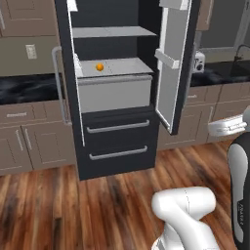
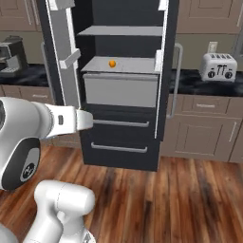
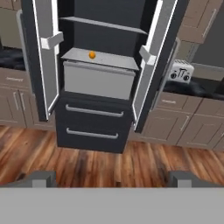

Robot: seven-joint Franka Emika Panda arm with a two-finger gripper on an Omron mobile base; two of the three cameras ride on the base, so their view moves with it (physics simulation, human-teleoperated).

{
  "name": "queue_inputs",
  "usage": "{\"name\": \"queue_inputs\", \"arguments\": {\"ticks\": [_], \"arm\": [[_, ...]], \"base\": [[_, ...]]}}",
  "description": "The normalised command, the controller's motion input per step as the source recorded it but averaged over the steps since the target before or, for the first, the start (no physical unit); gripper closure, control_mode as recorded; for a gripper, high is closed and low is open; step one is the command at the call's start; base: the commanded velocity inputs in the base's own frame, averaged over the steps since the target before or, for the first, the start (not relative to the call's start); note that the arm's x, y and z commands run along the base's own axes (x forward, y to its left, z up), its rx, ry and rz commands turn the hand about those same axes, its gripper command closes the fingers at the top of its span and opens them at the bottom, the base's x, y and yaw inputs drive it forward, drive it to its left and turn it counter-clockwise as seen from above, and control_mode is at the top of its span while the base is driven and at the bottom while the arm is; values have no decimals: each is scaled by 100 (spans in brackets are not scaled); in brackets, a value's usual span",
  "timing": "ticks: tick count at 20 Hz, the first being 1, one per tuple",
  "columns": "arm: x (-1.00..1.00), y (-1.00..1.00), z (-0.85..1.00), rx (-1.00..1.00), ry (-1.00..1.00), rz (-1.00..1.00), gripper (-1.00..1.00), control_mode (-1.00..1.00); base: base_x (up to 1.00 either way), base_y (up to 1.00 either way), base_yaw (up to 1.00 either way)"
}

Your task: Retrieve the peach and orange from the fridge and place them into the bowl on the dining table.

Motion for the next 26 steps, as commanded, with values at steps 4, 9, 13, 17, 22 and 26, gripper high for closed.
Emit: {"name": "queue_inputs", "arguments": {"ticks": [4, 9, 13, 17, 22, 26], "arm": [[0, 0, 0, 0, 0, 0, -100, 100], [0, 0, 0, 0, 0, 0, -100, 100], [0, 0, 0, 0, 0, 0, -100, 100], [0, 0, 0, 0, 0, 0, -100, 100], [0, 0, 0, 0, 0, 0, -100, 100], [0, 0, 0, 0, 0, 0, -100, 100]], "base": [[100, 0, 4], [100, 1, 4], [100, 11, 3], [100, 23, 2], [100, 36, 0], [100, 49, 0]]}}
